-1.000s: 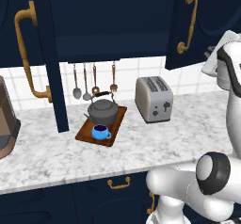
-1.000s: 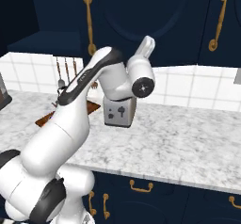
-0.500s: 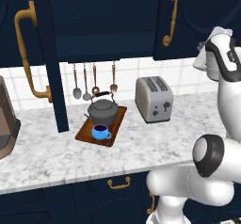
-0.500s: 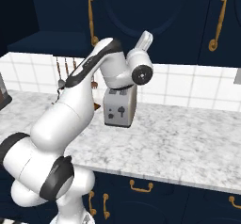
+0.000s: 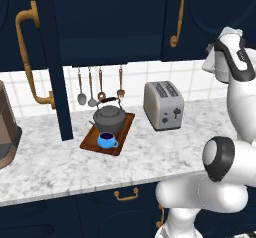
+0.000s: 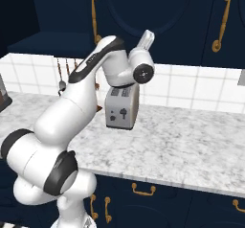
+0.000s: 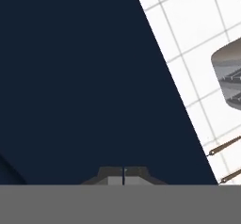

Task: Pick the kettle from the counter and place it on the tray. Then pick the mug from the cabinet and place it on the tray. Then close the cabinet doors.

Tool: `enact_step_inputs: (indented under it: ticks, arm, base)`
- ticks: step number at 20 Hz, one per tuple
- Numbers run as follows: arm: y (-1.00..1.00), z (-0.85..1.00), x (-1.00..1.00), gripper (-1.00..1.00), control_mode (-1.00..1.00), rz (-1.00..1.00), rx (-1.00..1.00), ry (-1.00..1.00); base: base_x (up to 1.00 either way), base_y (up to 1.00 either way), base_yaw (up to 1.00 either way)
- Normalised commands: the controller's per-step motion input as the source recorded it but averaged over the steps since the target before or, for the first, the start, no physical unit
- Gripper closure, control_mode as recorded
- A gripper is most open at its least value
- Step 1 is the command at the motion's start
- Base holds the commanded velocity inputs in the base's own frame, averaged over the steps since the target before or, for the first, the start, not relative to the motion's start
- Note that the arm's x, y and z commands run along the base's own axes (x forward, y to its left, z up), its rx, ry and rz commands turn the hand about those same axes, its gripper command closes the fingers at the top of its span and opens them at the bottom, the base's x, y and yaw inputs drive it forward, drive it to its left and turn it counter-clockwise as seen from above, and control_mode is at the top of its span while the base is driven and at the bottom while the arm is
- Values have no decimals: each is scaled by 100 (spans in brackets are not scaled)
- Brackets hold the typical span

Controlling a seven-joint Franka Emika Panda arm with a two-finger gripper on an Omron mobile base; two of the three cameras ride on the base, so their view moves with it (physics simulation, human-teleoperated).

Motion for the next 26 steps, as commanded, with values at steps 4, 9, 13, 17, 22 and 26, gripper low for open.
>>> enact_step_inputs:
  ticks: [4, 9, 13, 17, 22, 26]
  arm:
    - [21, -6, 31, 100, -100, -6, -7, 1]
    - [2, 0, -42, 100, -100, -5, -13, 1]
    - [0, 9, -100, 100, -100, 0, -13, 2]
    - [8, 28, -100, 100, -100, 2, -16, 12]
    - [43, 8, -99, 100, -100, 14, -29, 23]
    - [64, -17, -58, 100, -100, 18, -31, 20]
  base:
    - [0, 0, 0]
    - [0, 0, 0]
    - [0, 0, 0]
    - [0, 0, 0]
    - [0, 0, 0]
    - [0, 0, 0]
